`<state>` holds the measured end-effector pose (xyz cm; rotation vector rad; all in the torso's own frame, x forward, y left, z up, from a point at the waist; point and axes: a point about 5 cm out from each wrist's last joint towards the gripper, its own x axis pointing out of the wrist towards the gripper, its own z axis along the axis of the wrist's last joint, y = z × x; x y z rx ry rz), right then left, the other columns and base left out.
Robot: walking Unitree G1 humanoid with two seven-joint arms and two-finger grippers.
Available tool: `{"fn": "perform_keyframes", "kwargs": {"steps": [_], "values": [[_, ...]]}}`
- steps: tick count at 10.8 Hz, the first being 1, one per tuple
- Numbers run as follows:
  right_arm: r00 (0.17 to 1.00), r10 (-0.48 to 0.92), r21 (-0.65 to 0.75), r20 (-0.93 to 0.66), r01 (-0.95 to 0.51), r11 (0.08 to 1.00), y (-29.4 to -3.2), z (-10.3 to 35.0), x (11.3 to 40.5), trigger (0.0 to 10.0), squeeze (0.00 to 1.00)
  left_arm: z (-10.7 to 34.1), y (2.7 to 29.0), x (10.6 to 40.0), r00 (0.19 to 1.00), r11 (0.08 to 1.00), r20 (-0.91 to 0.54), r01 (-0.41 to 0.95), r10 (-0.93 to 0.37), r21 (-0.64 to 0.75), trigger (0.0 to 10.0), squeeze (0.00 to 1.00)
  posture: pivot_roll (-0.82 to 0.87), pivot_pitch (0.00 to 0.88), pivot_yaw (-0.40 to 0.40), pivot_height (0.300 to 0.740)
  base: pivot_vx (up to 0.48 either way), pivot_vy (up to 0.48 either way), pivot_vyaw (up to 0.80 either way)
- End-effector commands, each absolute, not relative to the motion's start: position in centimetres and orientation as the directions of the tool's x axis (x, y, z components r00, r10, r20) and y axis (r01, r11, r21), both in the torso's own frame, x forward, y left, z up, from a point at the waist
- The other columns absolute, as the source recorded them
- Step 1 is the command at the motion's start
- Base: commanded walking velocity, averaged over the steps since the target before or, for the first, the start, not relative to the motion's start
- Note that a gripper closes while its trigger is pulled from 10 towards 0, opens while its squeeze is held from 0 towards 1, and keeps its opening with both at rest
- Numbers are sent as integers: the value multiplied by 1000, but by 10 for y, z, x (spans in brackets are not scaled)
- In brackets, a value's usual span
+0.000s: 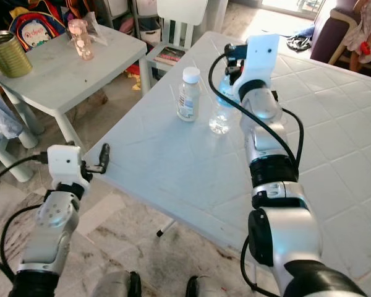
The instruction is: Restocking fridge
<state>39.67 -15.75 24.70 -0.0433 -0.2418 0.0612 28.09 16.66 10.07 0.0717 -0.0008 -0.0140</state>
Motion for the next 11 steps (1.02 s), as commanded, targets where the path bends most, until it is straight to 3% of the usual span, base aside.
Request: {"fn": "perform_keyframes", "kwargs": {"steps": [1, 6, 8, 9, 10, 11], "values": [[984, 63, -43, 170, -56, 998, -154, 233, 393, 0, 0, 97, 167, 278, 1000, 997, -24, 0, 2, 80, 10000, 0, 176, 96, -38, 740, 0, 0, 0], [998, 38, -7, 44, -38, 999, -146, 213, 361, 0, 0, 94, 158, 279, 999, 997, -37, 18, -15, 69, 10000, 0, 154, 94, -52, 740, 0, 0, 0], [994, 89, 39, 57, -91, 995, -138, 221, 345, 0, 0, 92, 157, 278, 999, 998, -46, 19, -16, 59, 10000, 0, 142, 89, -57, 740, 0, 0, 0], [985, 158, 54, 68, -162, 985, -129, 223, 339, 8078, 0, 91, 156, 279, 999, 998, -50, 19, -16, 55, 10000, 0, 139, 87, -59, 740, 0, 0, 0], [956, 268, 60, 121, -277, 959, -114, 230, 329, 10000, 0, 90, 154, 280, 999, 999, -51, 15, -12, 47, 10000, 0, 135, 79, -64, 740, 0, 0, 0], [944, 297, 85, 142, -311, 947, -109, 233, 325, 10000, 0, 90, 153, 280, 999, 999, -51, 15, -12, 44, 10000, 0, 135, 77, -66, 740, 0, 0, 0]]}}
